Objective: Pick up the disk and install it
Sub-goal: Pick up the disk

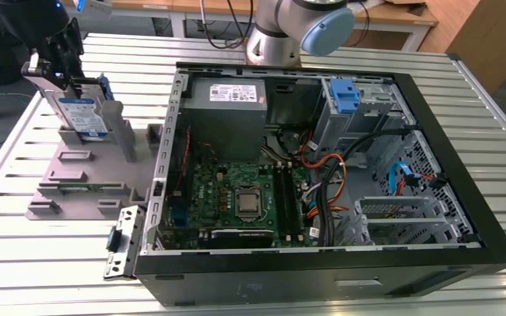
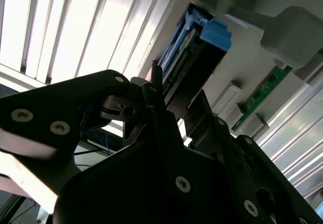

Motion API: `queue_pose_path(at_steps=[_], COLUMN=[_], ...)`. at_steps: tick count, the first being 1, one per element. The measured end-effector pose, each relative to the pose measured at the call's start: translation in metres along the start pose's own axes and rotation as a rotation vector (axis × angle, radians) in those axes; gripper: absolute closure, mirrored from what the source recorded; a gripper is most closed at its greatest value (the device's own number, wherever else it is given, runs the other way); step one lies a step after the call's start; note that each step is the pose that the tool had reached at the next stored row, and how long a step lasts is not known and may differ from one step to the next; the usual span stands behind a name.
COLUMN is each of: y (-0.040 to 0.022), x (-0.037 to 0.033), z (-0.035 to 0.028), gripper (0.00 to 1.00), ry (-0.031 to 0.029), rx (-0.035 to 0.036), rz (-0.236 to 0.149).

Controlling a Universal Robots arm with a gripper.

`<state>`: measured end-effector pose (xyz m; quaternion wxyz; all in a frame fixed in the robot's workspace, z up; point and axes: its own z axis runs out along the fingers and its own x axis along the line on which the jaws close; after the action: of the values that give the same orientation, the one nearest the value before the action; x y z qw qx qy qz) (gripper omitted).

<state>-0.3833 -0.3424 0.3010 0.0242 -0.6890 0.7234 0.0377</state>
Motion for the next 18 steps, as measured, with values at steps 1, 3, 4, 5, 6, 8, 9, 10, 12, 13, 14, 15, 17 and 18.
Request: queue_pose_path(at_steps=[1,3,4,5,6,8,9,10,12,13,14,15,17,18], y=[0.0000,-0.0001,-0.0002,-0.0002,-0.0002,-0.0003,-0.0003,-0.0003,-0.0003,-0.0003,-0.0004,-0.0004,-0.0004,-0.0004], x=[0.0000,0.0000,0.0000,0.0000,0.0000,0.0000,0.0000,0.0000,0.0000,0.0000,0.0000,0.0001,0.0000,0.0000], z=[0.0000,0.0000,0.0000,0.0000,0.0000,0.0000,0.0000,0.0000,0.0000,0.0000,0.0000,0.0000,-0.0001,0.0000], gripper=[0.57,0.57,0.57,0.57,0.57,0.57,0.57,0.57,0.57,0.57,0.58,0.58,0.65,0.65], ry=[0.0001,0.0001,0.0001,0.0001,0.0001,0.0001,0.0001,0.0001,0.0001,0.0001,0.0001,0.0002,0.0002,0.0002], rx=[0.0000,0.0001,0.0000,0.0000,0.0000,0.0000,0.0000,0.0000,0.0000,0.0001,0.0000,-0.0001,-0.0001,-0.0001], rz=[0.000,0.000,0.000,0.000,0.000,0.000,0.000,0.000,0.000,0.000,0.000,0.000,0.000,0.000])
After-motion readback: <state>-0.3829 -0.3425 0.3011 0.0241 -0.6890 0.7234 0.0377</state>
